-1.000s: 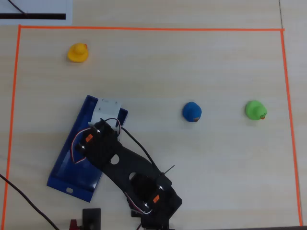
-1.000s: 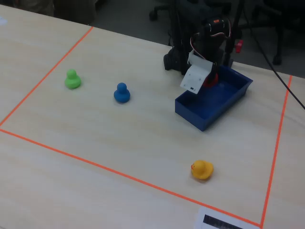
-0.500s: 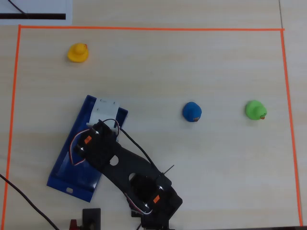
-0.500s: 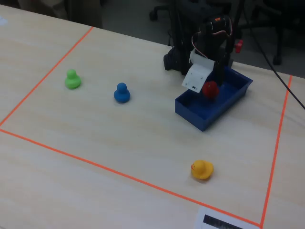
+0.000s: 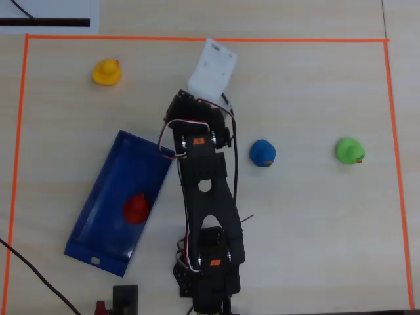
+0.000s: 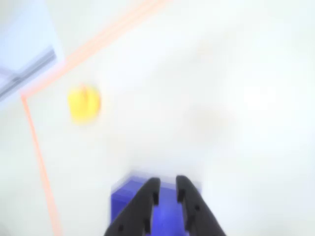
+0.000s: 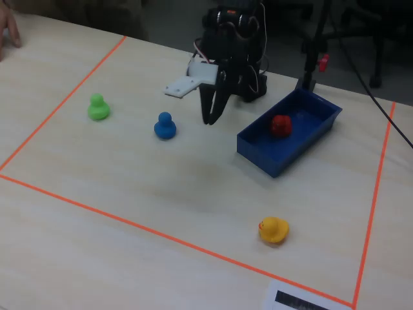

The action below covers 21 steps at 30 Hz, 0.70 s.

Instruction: Grasp red duck and put it into box.

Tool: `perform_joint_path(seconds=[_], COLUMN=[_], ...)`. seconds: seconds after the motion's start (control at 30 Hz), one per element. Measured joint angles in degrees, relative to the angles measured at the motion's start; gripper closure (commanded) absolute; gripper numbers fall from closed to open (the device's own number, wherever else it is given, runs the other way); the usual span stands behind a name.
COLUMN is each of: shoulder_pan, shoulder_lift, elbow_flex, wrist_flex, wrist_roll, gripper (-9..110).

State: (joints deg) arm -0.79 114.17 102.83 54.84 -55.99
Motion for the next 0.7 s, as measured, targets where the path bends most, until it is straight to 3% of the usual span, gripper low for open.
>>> perform_joint_path(seconds=[0.13,0.27,0.43,0.7], shoulder_pan=[5.54,5.27,2.11,1.32], shoulder_lift=[5.36,16.17,34.72,61.17], elbow_flex=[21.88,45.00,61.44,75.59], wrist_flex=[-26.72,-43.07,-43.51,-29.36], wrist_roll=[-8.09,-13.54,-14.94,-15.38], gripper=[101,101,101,101])
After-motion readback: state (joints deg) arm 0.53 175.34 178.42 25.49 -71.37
